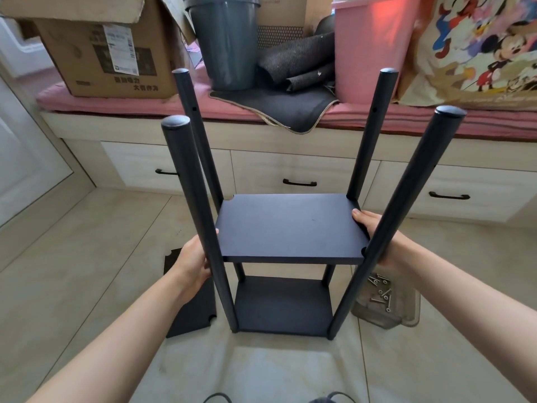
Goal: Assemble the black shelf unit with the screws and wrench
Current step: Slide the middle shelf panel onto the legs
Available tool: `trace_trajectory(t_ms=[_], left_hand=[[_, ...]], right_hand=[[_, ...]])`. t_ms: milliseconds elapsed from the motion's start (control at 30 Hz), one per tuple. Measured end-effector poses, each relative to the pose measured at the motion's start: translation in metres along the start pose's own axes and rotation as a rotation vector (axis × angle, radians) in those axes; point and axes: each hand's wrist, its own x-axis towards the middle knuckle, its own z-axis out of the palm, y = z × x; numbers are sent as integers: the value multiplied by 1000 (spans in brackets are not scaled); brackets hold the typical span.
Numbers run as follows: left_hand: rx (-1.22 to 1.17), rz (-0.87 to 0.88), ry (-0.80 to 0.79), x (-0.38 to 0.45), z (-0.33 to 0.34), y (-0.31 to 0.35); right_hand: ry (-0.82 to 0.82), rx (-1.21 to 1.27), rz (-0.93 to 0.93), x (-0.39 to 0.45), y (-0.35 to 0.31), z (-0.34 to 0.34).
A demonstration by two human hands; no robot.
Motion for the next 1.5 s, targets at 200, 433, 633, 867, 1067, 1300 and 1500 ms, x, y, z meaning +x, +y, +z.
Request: trace_trajectory(t_ms=[200, 433, 633, 867, 1067, 1300, 1500], left_hand=[[56, 113, 51, 37, 4, 25], [229, 188, -46, 67, 11, 32], [220, 213, -135, 77, 6, 28], [137, 215, -249, 85, 9, 20], [266, 239, -233, 83, 21, 17], [211, 231, -238, 87, 17, 13], [155, 215, -202, 82, 23, 13]], right_hand=[[-15, 27, -48, 7, 3, -4], [-53, 60, -59, 12, 6, -8], [-84, 51, -72, 14, 6, -12], [-93, 43, -51, 13, 7, -19], [-139, 50, -65, 11, 8, -26], [-99, 60, -64, 15, 15, -28], [-72, 65, -59, 14, 18, -27]])
